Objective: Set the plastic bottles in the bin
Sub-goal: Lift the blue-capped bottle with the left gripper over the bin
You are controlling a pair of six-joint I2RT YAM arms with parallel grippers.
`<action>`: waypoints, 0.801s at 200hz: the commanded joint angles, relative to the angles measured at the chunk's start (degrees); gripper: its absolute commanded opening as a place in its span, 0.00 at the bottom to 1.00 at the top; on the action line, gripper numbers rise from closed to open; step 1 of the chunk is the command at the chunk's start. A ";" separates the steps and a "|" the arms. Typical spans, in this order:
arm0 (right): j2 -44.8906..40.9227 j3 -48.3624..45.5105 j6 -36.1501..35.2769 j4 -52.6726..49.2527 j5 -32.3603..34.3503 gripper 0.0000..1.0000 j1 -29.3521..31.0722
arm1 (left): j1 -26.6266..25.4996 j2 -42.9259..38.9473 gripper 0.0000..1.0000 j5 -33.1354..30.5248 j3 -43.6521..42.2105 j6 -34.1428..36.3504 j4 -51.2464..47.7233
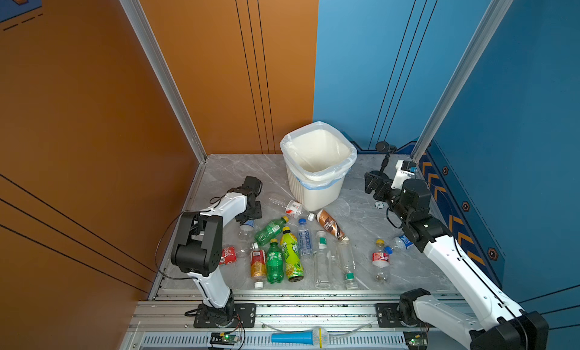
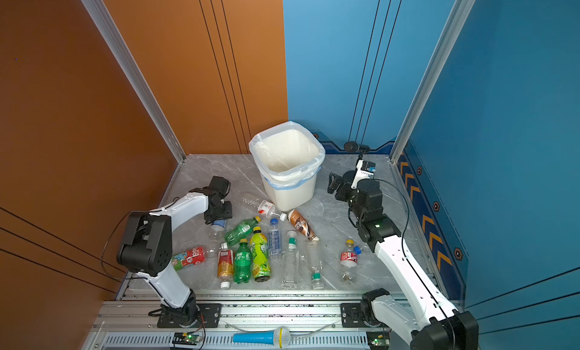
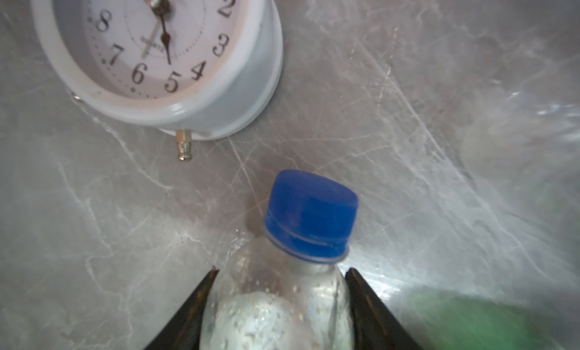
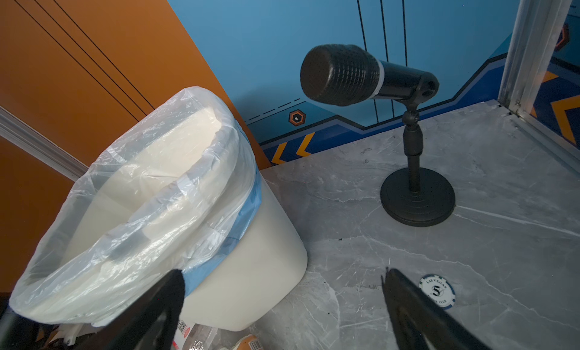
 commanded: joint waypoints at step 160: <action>-0.29 -2.01 3.56 1.33 -1.77 1.00 -0.59 | -8.59 -23.70 0.45 17.56 10.19 -4.13 35.83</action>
